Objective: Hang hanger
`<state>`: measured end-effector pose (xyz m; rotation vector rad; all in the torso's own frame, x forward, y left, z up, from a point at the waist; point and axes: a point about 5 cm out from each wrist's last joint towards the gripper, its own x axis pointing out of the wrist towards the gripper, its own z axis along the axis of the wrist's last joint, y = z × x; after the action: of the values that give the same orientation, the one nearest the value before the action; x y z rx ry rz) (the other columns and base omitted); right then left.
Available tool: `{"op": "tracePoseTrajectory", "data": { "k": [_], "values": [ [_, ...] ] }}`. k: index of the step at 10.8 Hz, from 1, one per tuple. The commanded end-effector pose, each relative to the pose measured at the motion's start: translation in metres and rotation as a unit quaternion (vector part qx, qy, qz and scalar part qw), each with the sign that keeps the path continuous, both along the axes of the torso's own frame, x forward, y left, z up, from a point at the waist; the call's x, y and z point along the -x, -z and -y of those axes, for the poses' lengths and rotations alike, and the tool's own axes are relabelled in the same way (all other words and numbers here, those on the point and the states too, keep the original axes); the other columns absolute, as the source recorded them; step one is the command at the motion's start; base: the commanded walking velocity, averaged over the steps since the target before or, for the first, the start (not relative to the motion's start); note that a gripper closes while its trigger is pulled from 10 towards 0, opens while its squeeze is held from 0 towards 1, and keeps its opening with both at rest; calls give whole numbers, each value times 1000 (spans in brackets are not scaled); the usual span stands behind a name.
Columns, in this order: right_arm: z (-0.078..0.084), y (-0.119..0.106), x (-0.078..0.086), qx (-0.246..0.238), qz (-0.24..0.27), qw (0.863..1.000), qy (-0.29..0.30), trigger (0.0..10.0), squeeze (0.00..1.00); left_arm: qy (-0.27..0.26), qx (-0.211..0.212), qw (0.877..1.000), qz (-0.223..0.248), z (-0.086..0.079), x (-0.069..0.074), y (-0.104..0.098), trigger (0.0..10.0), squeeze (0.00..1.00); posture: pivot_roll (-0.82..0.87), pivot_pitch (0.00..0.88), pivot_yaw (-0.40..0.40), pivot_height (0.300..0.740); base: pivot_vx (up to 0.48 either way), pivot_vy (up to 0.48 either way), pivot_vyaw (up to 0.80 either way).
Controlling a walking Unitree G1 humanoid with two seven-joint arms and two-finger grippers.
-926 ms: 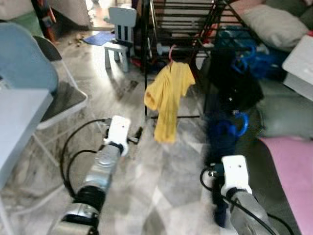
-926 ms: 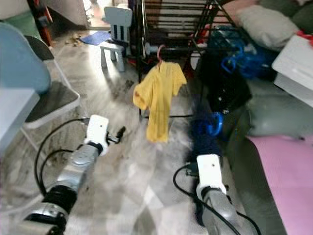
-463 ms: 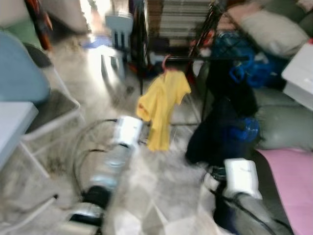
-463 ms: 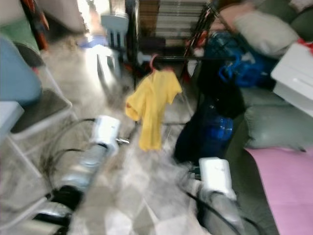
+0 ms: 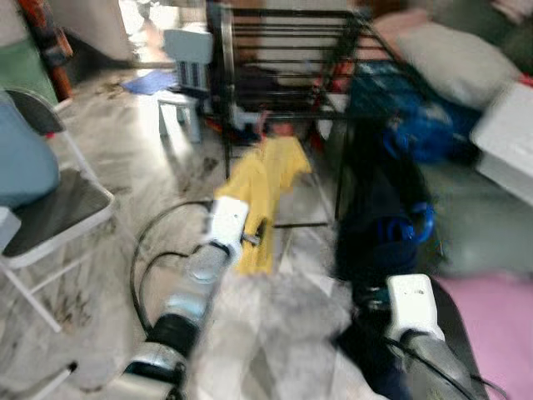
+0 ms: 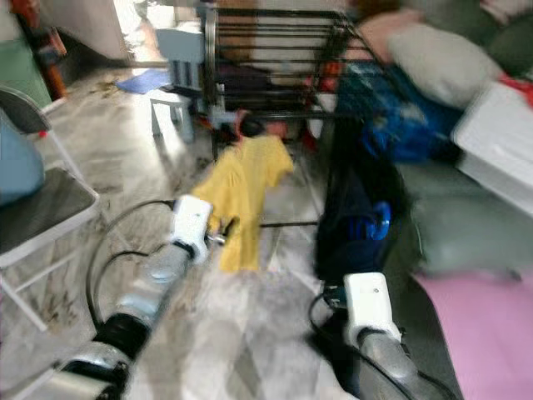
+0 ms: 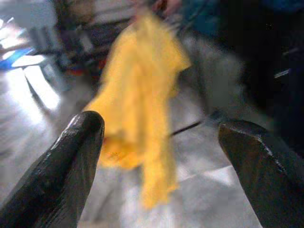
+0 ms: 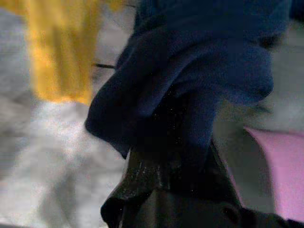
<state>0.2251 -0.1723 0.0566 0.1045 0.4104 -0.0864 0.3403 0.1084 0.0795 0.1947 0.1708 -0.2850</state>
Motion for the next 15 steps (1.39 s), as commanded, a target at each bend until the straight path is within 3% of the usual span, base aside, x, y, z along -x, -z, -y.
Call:
{"op": "tracePoseTrajectory", "data": {
  "k": [1,3,5,7,9,13,15],
  "values": [
    [7,-8,-2,13,18,1000,8,10000,0,0,-4,1000,-4,3,0,-1,10000,0,-35,0,-39,740,398,0,0],
    [14,-7,2,29,15,999,7,10000,0,7,-34,999,-10,-28,22,8,10000,0,-21,0,-40,740,307,0,0],
    [16,-4,3,35,10,999,3,10000,0,4,-52,999,-11,-49,41,13,10000,0,0,0,-53,740,289,0,0],
    [11,-6,-1,27,18,999,-17,10000,0,-7,-46,999,-6,-47,45,10,10000,0,6,0,-59,740,289,0,0],
    [-2,-9,-5,8,21,997,-77,10000,0,-4,-46,999,-3,-39,43,6,10000,0,-1,0,-54,740,259,0,300],
    [-14,9,2,-3,-34,993,-109,10000,0,-8,-52,999,-11,-40,41,5,10000,0,4,0,-52,740,128,202,125],
    [-10,4,-4,7,-18,996,-84,10000,0,-2,-51,999,-13,-40,40,5,10000,0,5,0,-51,740,261,405,0]
  ]
}}
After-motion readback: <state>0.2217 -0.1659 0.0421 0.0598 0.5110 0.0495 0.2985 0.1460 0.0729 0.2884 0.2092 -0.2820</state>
